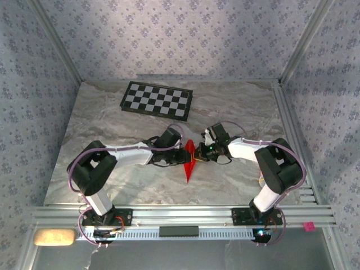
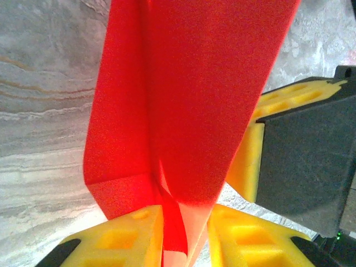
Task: Fold a paper plane with a square sheet of paper (pick it up from the middle)
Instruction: Move a paper plane to the center of the table.
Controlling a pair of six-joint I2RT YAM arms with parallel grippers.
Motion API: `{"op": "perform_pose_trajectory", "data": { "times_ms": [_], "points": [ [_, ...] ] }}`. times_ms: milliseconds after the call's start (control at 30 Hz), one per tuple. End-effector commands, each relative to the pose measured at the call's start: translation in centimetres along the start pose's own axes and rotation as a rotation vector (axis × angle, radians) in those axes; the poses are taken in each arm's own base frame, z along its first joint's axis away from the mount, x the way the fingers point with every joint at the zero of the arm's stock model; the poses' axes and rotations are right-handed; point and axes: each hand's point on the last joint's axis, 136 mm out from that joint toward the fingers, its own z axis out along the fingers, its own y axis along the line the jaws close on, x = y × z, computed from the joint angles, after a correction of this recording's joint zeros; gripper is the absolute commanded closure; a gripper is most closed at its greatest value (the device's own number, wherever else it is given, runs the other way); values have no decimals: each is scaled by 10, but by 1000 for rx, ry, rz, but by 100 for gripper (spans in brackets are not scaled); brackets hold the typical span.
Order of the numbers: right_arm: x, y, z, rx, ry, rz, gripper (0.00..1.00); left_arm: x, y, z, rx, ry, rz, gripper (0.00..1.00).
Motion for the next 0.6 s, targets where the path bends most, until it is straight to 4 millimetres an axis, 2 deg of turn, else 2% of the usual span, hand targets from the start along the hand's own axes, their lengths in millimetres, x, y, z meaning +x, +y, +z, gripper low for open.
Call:
{"op": "perform_pose_trajectory", "data": {
  "times_ms": [0, 333, 567],
  "points": [
    [1, 0, 2, -23, 12, 25, 97, 0, -11, 3, 31, 17, 22, 70],
    [1, 2, 3, -43, 8, 36, 99, 3, -11, 3, 21, 18, 46, 63],
    [1, 3, 2, -46, 4, 37, 99, 5, -9, 0, -22, 16, 67, 62]
  ]
}}
